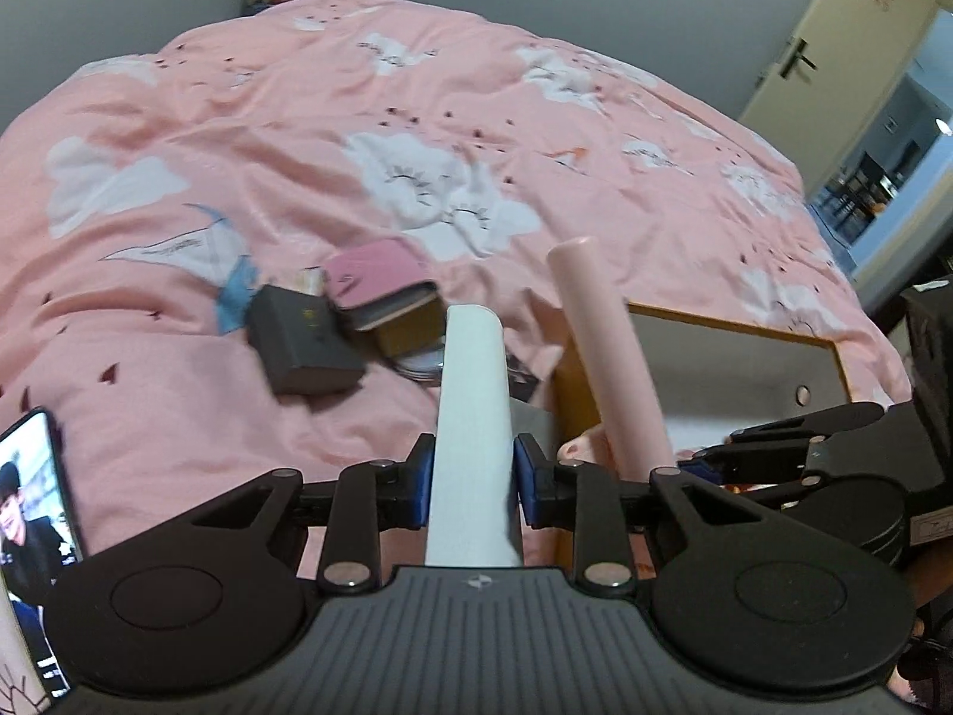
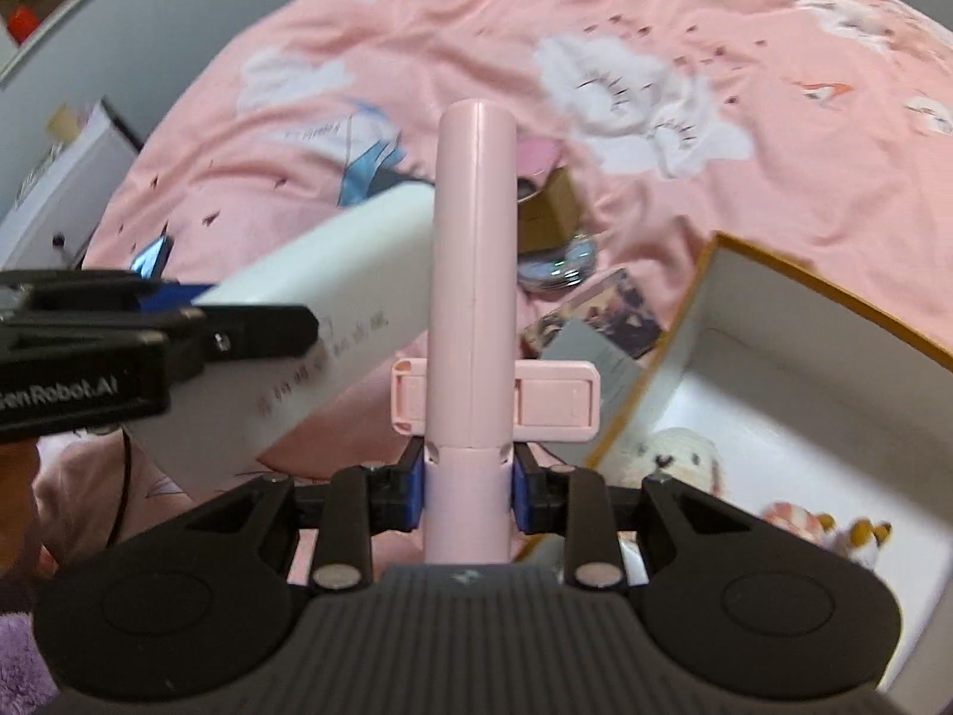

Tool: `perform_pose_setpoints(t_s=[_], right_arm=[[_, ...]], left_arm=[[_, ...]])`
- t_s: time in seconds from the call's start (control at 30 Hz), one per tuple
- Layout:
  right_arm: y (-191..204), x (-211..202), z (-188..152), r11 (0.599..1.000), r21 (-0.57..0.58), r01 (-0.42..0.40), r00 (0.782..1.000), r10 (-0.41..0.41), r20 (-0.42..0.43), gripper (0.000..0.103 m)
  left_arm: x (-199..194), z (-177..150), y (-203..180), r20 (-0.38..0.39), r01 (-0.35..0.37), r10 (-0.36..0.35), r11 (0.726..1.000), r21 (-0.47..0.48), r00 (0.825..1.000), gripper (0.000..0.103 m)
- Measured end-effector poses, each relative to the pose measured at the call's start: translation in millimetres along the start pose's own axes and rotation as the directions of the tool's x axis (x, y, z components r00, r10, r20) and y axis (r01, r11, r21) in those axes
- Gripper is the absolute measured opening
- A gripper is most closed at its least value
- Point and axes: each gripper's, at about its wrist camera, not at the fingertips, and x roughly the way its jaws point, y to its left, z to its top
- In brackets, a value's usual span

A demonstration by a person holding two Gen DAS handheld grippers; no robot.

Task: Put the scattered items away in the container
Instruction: 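Carry the white tube with the left gripper while the right gripper carries the pink brush over the box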

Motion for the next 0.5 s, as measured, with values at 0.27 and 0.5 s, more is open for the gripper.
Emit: perform_pose_setpoints(t_s=[0.27, 0.5], right_arm=[[-32, -33, -33, 0.989, 0.090, 0.120, 0.990, -0.126, 0.068, 0.030], [-68, -67, -68, 0.958, 0.202, 0.205, 0.971, -0.225, 0.083, 0.030]], left_arm=[[3, -2, -40, -0.008, 0.066, -0.066, 0.995, 0.074, 0.998, 0.031], [10, -2, -77, -0.030, 0.171, -0.168, 0.976, 0.133, 0.985, 0.031]])
